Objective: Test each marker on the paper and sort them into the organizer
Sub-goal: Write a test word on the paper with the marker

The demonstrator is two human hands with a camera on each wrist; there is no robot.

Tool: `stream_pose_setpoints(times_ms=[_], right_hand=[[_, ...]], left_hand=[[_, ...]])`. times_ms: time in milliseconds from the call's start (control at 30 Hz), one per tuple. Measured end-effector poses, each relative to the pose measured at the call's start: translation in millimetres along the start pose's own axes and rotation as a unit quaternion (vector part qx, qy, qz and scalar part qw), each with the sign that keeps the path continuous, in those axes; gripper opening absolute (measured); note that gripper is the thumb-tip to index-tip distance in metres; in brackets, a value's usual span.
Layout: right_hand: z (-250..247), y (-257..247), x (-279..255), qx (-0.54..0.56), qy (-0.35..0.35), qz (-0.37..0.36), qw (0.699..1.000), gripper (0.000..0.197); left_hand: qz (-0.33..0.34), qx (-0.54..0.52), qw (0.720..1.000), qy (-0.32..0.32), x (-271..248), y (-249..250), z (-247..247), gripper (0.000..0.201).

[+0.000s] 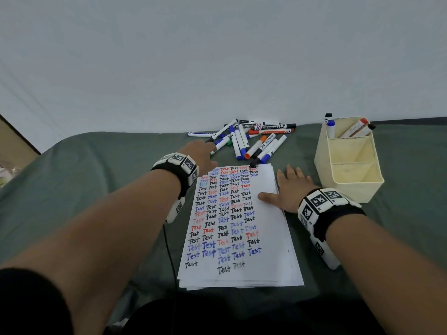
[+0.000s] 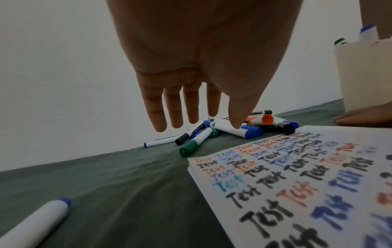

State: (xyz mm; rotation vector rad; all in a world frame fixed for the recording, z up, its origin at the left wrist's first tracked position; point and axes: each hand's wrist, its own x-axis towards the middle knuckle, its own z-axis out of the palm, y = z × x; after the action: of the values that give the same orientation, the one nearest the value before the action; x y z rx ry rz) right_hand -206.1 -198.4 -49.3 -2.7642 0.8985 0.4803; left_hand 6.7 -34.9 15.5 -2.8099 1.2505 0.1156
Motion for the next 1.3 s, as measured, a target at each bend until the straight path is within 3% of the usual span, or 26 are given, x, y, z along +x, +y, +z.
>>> stream_pose_setpoints(times_ms=[233, 467, 733, 1000, 1133, 1233, 1300], right_hand=[[1.6, 0.4, 1.1, 0.007, 0.004, 0.015, 1.000, 0.116], [2.2, 2.2, -2.2, 0.016, 0.002, 0.043, 0.999, 0.123], [2.3, 2.9, -3.4, 0.034, -0.008, 0.038, 0.999, 0.123], [2.2, 2.1, -4.4, 0.040, 0.004, 0.037, 0.999, 0.123], [0.3, 0.7, -5.5, 0.039, -0.001, 0.038, 0.998, 0.122], [-1.1, -0.1, -7.6, 0.038, -0.001, 0.040, 0.998, 0.121], [-2.4, -0.6, -9.2, 0.039, -0.003, 0.041, 0.998, 0.121]], left_hand=[[0.118, -0.010, 0.993, 0.010, 20.3, 55.9, -12.0, 0.046], [0.187, 0.055, 0.981, -0.014, 34.1, 98.6, 1.0, 0.054], [0.169, 0.099, 0.980, -0.041, 48.8, 117.2, 6.2, 0.049], [0.141, 0.117, 0.983, -0.011, 63.1, 118.1, 8.5, 0.048], [0.130, 0.100, 0.986, 0.004, 66.4, 124.5, 12.2, 0.040], [0.124, 0.081, 0.989, 0.014, 66.9, 129.7, 14.2, 0.020], [0.121, 0.072, 0.990, 0.013, 65.2, 133.0, 12.8, 0.023]])
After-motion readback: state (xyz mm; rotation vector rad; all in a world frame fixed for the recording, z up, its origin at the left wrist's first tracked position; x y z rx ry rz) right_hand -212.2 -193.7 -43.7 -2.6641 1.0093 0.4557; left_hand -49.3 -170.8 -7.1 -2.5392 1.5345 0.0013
